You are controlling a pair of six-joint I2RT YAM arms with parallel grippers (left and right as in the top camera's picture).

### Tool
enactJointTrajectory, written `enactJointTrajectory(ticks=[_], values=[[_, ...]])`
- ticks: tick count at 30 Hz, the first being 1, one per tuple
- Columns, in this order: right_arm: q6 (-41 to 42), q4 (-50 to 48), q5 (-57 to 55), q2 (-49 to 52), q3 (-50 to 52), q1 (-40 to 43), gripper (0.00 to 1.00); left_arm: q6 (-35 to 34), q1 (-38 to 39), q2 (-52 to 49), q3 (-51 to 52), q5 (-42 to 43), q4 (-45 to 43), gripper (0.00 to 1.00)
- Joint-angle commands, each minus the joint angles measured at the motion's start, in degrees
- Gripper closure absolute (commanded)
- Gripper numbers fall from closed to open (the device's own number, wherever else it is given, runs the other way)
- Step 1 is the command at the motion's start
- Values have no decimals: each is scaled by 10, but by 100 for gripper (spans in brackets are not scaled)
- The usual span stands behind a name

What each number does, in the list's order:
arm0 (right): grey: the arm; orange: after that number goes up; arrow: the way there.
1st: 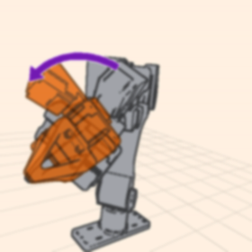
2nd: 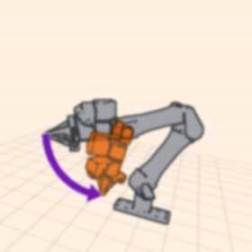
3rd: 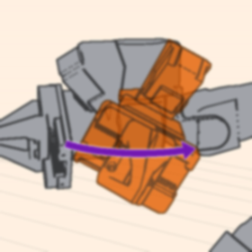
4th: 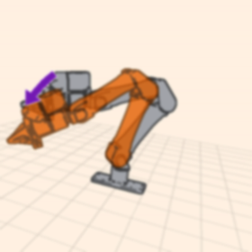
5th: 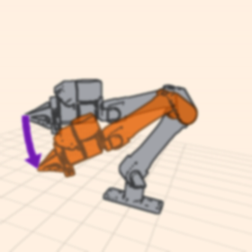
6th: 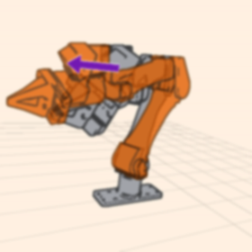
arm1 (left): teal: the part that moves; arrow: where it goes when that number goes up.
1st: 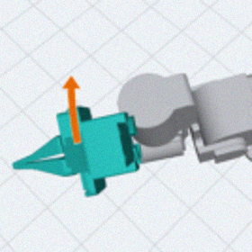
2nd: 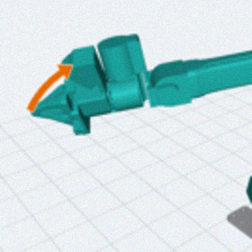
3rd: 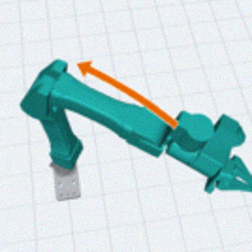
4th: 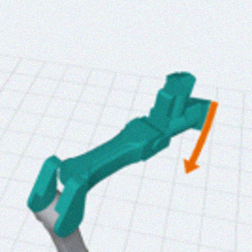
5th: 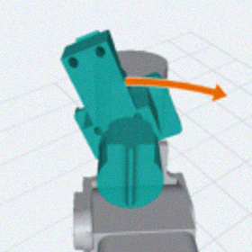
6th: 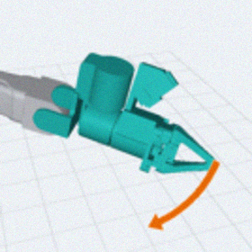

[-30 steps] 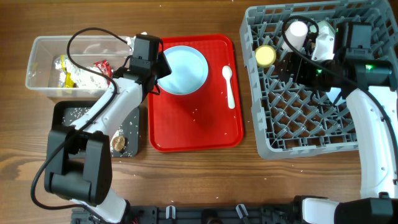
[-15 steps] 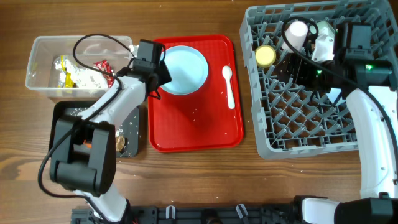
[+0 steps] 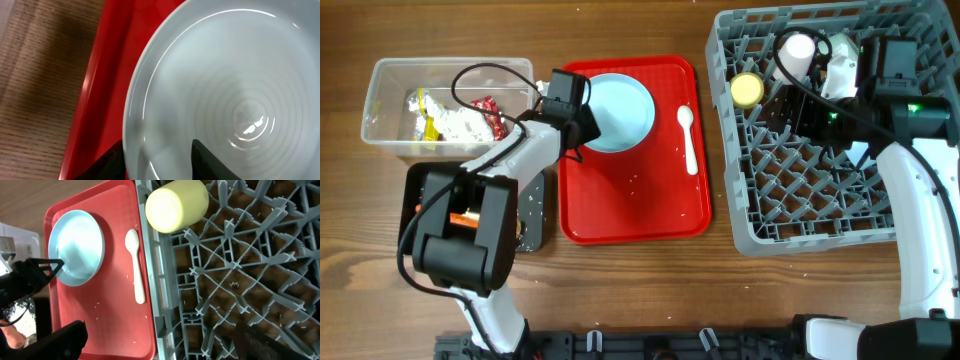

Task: Sort waste into correct bins and load items into the dishwasher rack
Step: 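Lift the plate with the left gripper and grasp it with the right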

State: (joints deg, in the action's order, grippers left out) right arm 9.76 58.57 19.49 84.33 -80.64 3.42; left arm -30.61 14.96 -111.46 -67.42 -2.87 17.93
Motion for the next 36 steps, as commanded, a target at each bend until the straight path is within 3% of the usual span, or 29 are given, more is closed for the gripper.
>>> enactJointTrajectory(ticks=[1,5,8,17,23,28,36], values=[[-8,0,9,6,5,-2,4,-3,3,-21,-7,9,-2,62],[-8,-1,9,6,5,-2,4,-3,3,-20,-7,9,-1,86],[-8,-5,9,6,5,-2,5,-3,3,-12,-7,2,-2,96],[-64,-37,69,6,5,-2,23,2,3,113,-7,-1,39,96],[-97,-64,156,6,5,-16,23,3,3,210,-7,39,77,96],[-96,-86,155,6,5,-54,22,3,5,271,-7,100,108,96],[-95,-113,99,10,5,-118,23,18,80,278,-7,103,149,96]])
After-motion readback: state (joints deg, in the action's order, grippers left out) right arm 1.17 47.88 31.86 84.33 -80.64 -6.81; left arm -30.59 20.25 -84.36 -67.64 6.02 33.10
